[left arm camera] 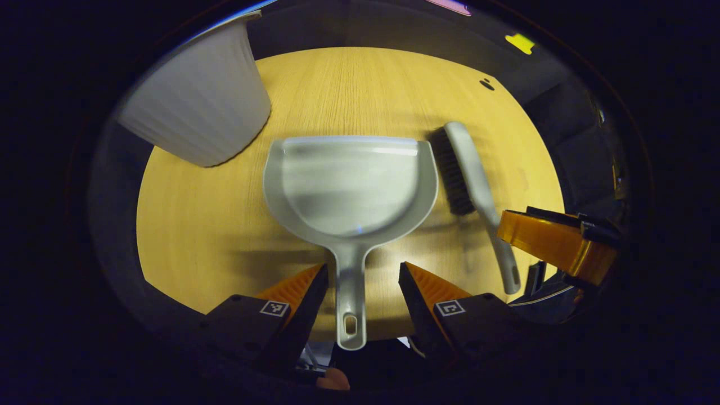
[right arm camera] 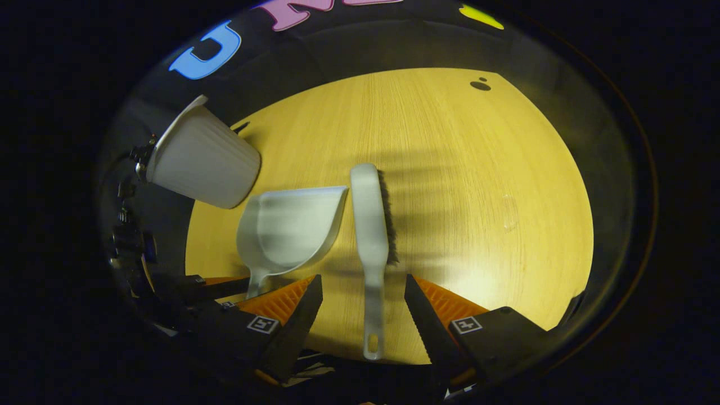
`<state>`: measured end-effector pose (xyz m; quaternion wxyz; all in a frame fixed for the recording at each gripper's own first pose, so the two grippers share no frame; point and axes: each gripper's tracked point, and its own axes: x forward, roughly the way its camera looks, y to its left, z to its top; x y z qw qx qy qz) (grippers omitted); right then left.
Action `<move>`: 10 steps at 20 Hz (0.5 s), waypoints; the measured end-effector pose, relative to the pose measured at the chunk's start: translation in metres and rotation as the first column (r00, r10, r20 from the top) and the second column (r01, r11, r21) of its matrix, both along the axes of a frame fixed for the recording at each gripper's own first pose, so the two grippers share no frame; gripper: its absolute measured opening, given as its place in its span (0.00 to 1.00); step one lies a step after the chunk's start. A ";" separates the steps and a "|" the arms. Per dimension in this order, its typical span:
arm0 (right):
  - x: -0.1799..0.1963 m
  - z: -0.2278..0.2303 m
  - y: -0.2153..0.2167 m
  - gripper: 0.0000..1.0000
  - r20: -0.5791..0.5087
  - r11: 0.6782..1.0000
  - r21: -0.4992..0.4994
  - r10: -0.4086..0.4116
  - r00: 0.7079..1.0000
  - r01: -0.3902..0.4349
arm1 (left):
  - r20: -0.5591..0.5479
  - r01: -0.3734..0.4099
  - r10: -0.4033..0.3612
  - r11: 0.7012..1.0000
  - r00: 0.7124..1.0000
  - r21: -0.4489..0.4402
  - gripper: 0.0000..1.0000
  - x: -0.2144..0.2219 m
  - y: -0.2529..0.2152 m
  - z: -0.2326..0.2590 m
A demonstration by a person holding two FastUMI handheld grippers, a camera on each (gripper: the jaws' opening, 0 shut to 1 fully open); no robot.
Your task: Pick up the small broom and dustpan from the desktop, sweep the trash into the dustpan with the broom, and then empty the trash into the garbage bin.
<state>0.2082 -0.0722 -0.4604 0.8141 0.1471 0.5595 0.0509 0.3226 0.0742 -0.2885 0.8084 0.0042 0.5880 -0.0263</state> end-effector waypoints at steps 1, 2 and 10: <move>0.007 0.024 0.002 0.95 0.058 1.000 0.006 -0.011 0.998 0.010 | 0.040 -0.002 0.002 1.000 0.999 -0.017 0.77 -0.001 -0.003 0.018; 0.014 0.046 0.002 0.95 0.114 1.000 0.007 -0.018 0.993 0.017 | 0.075 0.004 -0.001 0.999 0.997 -0.034 0.77 -0.005 -0.005 0.037; 0.057 0.211 0.019 0.96 0.568 0.998 -0.035 -0.017 0.823 0.044 | 0.651 0.054 0.049 0.989 0.758 -0.138 0.77 0.020 -0.002 0.188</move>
